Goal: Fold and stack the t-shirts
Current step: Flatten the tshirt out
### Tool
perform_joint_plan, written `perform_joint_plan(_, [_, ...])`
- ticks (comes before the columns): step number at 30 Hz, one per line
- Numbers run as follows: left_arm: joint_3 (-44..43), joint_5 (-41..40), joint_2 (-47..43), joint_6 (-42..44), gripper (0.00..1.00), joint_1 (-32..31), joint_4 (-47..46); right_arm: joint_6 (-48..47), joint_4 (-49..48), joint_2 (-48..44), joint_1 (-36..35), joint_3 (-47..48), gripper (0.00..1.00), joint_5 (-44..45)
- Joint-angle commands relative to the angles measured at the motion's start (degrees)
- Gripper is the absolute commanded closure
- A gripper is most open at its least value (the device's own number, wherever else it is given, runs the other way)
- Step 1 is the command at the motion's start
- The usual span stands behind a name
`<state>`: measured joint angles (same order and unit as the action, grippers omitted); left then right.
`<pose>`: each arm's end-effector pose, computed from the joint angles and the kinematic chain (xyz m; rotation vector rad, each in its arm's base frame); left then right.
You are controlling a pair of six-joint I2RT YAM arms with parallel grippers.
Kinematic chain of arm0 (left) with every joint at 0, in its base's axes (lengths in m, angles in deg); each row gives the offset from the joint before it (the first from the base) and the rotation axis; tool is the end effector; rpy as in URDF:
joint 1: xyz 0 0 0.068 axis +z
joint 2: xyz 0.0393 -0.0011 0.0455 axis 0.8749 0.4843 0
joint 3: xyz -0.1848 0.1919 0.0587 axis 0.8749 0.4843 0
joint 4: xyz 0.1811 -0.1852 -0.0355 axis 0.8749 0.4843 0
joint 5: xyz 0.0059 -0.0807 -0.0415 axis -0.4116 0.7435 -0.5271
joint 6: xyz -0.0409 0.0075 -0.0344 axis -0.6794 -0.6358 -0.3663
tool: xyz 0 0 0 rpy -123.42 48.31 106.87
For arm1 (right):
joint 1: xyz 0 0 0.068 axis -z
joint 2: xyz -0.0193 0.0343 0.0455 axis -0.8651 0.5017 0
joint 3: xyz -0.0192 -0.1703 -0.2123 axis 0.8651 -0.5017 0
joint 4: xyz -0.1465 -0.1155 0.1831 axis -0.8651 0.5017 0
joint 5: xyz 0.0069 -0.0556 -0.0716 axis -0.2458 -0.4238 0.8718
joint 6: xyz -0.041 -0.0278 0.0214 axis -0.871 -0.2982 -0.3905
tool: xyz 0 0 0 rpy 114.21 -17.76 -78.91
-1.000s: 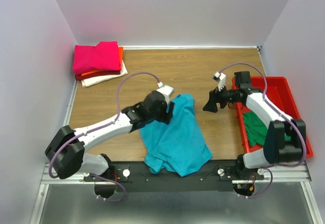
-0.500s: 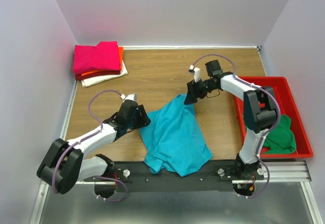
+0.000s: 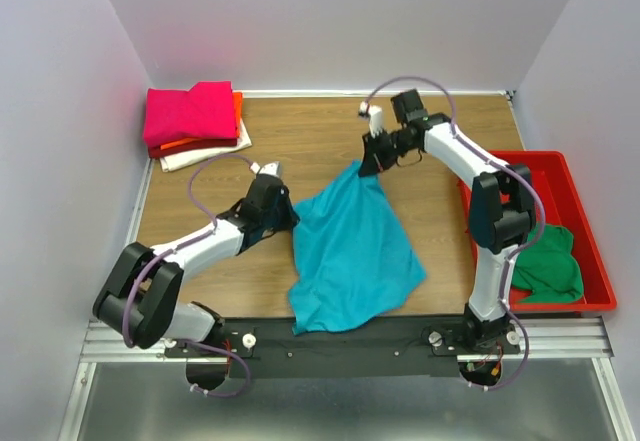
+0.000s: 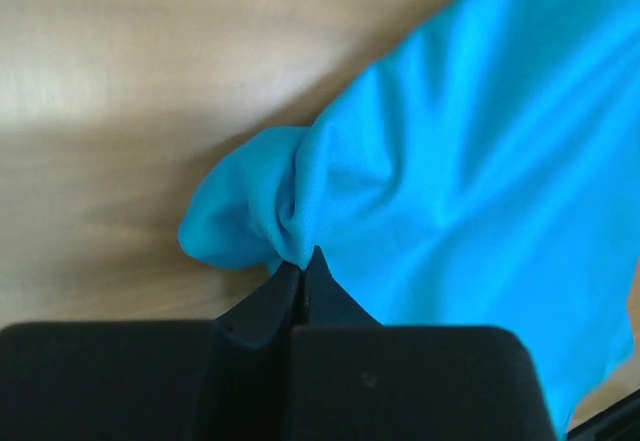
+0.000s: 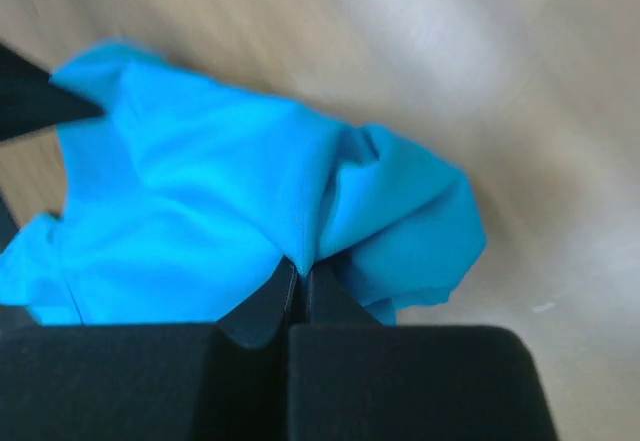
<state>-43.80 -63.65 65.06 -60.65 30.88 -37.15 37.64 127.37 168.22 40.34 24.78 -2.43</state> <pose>0.2294 -0.1339 0.1742 -0.2356 2.3883 -0.6369 0.3949 0.1643 0.2205 -0.9560 2.3505 0.9377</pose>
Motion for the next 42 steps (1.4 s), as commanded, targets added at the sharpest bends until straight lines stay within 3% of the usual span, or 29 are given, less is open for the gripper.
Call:
perform_joint_plan(1, [-13.52, -4.68, -4.42, 10.01, 1.0, 0.97, -0.07, -3.84, 4.91, -3.15, 0.13, 16.93, 1.0, 5.81])
perform_joint_plan(5, [-30.31, -8.02, -8.65, 19.09, 1.0, 2.55, 4.41, -4.55, 6.23, -6.93, 1.35, 33.14, 1.0, 3.19])
perform_joint_plan(6, [-36.35, -7.94, -9.78, 20.76, 1.0, 2.73, 5.21, -4.63, 6.23, -8.07, 1.44, 34.99, 1.0, 2.14])
perform_joint_plan(9, [-42.01, -6.1, -13.2, 25.07, 1.0, 2.82, 6.35, -6.29, 6.23, -14.56, 1.53, 36.16, 1.0, 0.21])
perform_joint_plan(11, [-41.86, -2.25, -15.41, 26.48, 1.0, 2.91, 6.88, -7.88, 6.14, -18.78, 1.53, 32.05, 0.99, -1.03])
perform_joint_plan(13, [-37.39, 2.22, -19.27, 27.1, 1.0, 2.9, 7.32, -12.61, 6.14, -27.22, 1.53, 19.76, 0.98, -3.65])
perform_joint_plan(16, [-25.89, 15.29, -24.63, 24.47, 1.0, 2.9, 7.59, -19.82, 6.23, -39.87, 1.53, -3.07, 0.84, -4.37])
perform_joint_plan(17, [-22.38, 18.22, -25.95, 23.42, 0.88, 2.91, 7.41, -21.58, 6.32, -43.03, 1.62, -8.79, 0.72, -4.2])
perform_joint_plan(19, [-11.13, 24.72, -30.43, 18.61, 0.74, 2.73, 6.19, -24.76, 7.19, -50.4, 1.53, -23.78, 0.63, -1.14])
perform_joint_plan(20, [-7.61, 29.45, -32.28, 16.49, 0.58, 2.12, 5.92, -25.72, 8.24, -52.19, 1.53, -27.53, 0.52, 0.53])
perform_joint_plan(21, [-0.97, 30.72, -37.08, 14.29, 0.49, 1.68, 5.31, -26.34, 9.38, -54.29, 1.62, -31.74, 0.41, 2.64])
perform_joint_plan(22, [1.71, 32.13, -40.09, 10.53, 0.33, 0.63, 5.39, -26.17, 9.66, -57.71, 1.53, -37.53, 0.19, 7.44])
perform_joint_plan(25, [7.01, 30.66, -52.65, 4.37, 0.26, 0.18, 8.72, -25.2, 10.27, -64.91, 1.71, -43.72, 0.12, 13.71])
perform_joint_plan(28, [4.38, 24.09, -57.52, 3.11, 0.2, 0.09, 14.34, -23.71, 10.27, -66.79, 1.8, -43.3, 0.05, 14.44])
perform_joint_plan(34, [-0.71, 19.66, -41.9, 9.16, 0.19, 0.09, 10.59, -17.04, 3.08, -53.72, 1.89, -39.35, 0.05, 14.69])
perform_joint_plan(38, [-6.95, 15.89, -25.3, 16.63, 0.2, 0.36, 7.42, -12.81, -0.09, -41.07, 2.76, -32.59, 0.08, 15.14])
perform_joint_plan(42, [-19.22, 13.24, -4.5, 26.8, 0.25, 0.62, 8.46, -9.57, -0.89, -29.3, 5.39, -22.59, 0.09, 16.37])
